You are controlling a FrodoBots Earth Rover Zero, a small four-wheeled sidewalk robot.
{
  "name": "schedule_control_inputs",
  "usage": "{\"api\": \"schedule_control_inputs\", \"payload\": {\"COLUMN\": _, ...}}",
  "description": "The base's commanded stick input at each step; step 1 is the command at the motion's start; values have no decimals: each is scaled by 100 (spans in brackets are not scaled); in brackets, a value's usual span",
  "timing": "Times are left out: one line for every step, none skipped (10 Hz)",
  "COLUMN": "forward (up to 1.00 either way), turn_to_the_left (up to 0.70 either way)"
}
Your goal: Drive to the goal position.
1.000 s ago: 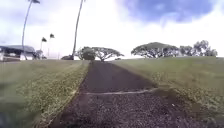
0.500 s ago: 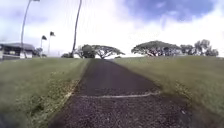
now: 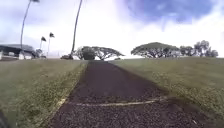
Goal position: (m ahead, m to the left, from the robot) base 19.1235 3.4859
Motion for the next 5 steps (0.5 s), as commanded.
{"api": "schedule_control_inputs", "payload": {"forward": 50, "turn_to_the_left": 0}}
{"api": "schedule_control_inputs", "payload": {"forward": 50, "turn_to_the_left": 0}}
{"api": "schedule_control_inputs", "payload": {"forward": 50, "turn_to_the_left": 0}}
{"api": "schedule_control_inputs", "payload": {"forward": 50, "turn_to_the_left": 0}}
{"api": "schedule_control_inputs", "payload": {"forward": 50, "turn_to_the_left": 0}}
